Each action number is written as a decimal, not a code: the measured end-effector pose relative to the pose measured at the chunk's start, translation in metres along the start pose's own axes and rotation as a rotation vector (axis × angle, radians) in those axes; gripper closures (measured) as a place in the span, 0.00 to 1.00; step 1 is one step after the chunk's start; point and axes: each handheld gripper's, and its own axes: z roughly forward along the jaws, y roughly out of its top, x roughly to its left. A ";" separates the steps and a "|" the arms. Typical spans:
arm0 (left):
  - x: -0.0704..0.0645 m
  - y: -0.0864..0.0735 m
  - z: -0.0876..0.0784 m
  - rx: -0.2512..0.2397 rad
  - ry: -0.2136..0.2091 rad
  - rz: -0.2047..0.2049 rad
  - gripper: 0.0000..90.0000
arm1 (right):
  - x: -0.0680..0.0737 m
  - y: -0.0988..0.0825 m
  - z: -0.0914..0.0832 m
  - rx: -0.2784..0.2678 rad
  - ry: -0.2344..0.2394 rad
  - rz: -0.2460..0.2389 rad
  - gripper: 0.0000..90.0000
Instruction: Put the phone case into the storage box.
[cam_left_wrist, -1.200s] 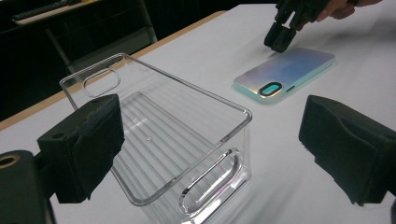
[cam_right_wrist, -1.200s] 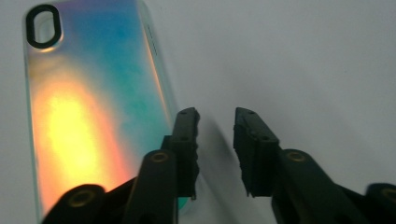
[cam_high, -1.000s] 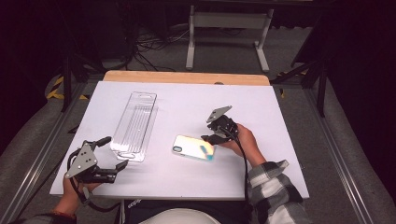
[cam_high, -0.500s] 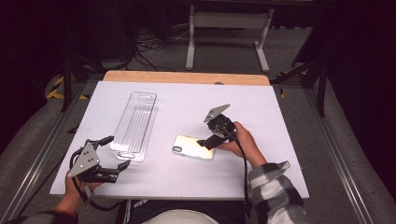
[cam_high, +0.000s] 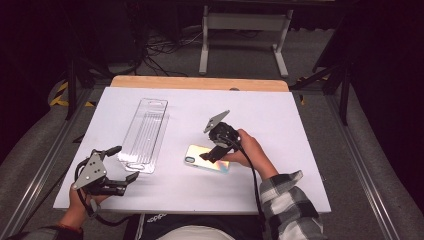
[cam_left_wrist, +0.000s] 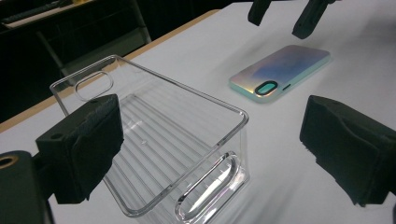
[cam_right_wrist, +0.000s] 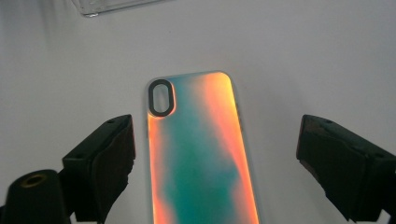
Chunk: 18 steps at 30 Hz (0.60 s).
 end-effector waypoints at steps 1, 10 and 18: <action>0.000 0.000 0.000 0.000 0.000 0.005 0.08 | 0.002 0.002 0.003 0.013 0.004 -0.006 0.12; 0.001 -0.001 -0.001 -0.001 0.002 -0.006 0.07 | 0.010 0.015 0.018 0.056 0.028 -0.066 0.10; 0.001 -0.001 -0.001 0.003 0.001 -0.009 0.07 | 0.018 0.025 0.038 0.145 0.076 -0.109 0.12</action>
